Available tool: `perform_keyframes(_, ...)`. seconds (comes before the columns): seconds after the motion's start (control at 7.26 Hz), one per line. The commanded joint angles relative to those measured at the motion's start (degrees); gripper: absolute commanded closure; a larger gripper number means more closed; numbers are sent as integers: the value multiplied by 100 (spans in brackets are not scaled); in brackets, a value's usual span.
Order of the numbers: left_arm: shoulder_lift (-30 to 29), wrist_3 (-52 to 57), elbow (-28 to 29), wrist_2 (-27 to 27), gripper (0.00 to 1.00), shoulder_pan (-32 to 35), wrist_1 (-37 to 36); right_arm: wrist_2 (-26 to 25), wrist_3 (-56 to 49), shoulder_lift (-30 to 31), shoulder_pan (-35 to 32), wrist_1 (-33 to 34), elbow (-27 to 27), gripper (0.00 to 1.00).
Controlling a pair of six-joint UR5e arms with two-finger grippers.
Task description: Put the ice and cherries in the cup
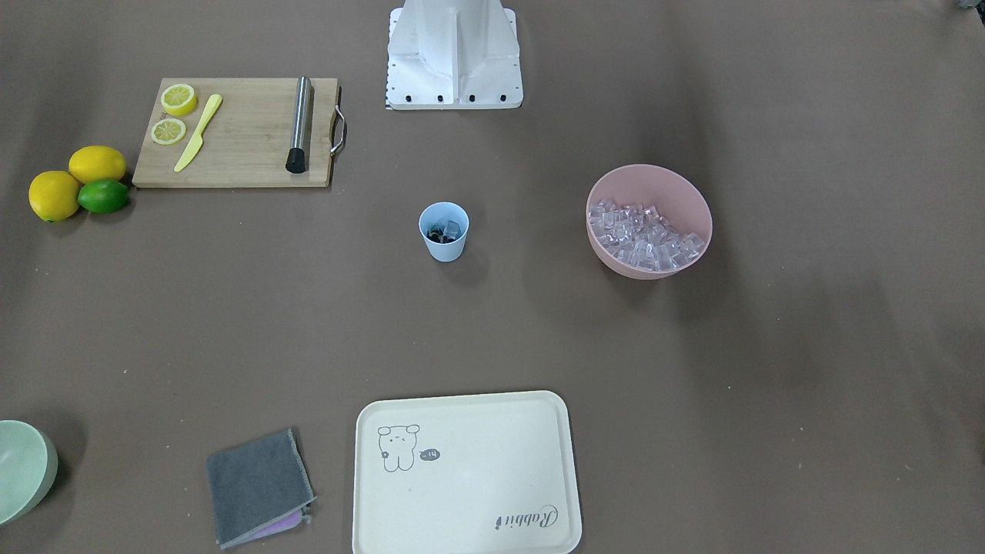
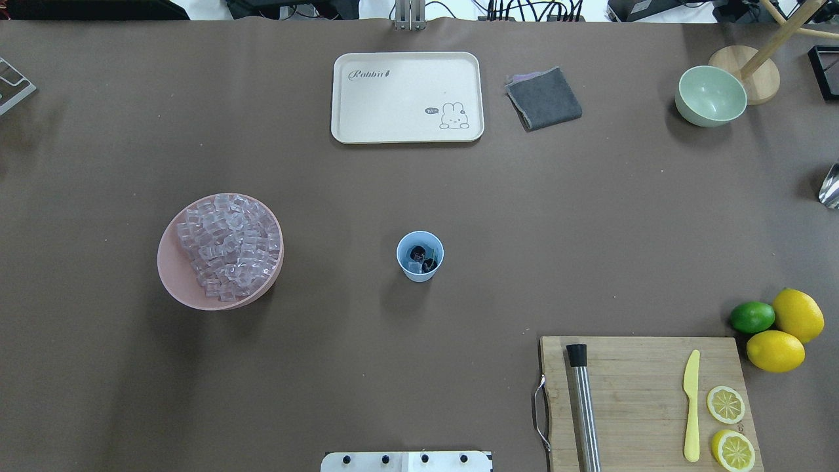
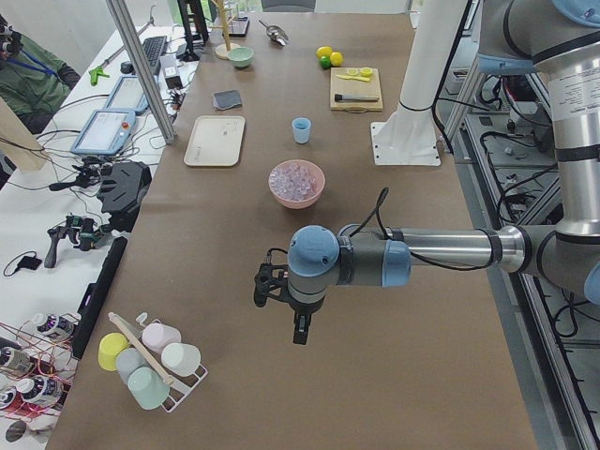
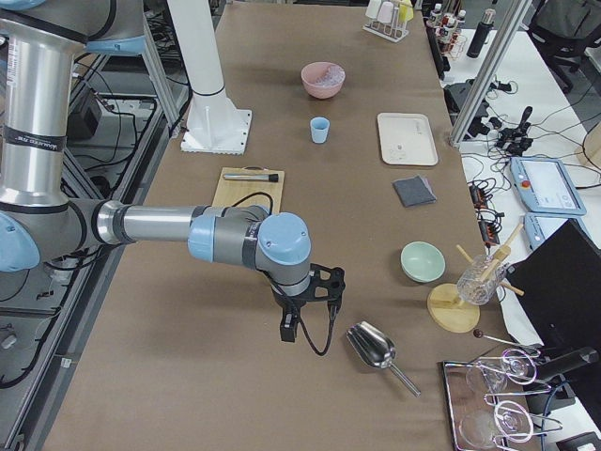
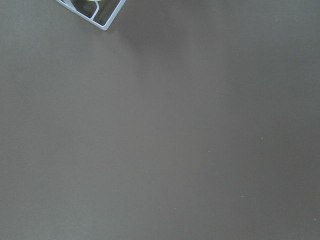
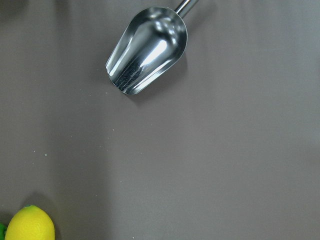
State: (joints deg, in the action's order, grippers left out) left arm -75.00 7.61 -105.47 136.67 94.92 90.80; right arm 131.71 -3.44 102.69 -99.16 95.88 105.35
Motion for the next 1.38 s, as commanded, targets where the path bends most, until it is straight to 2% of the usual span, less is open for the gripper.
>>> perform_keyframes(0.0,3,3,0,0,1,0,-10,12,1,5,-7,-87,-181,0)
perform_keyframes(0.14,3,3,0,0,1,0,-10,12,-25,-56,-7,-95,-434,0)
perform_keyframes(1.24,3,3,0,-9,1,0,-10,74,-95,102,2,-96,-401,0)
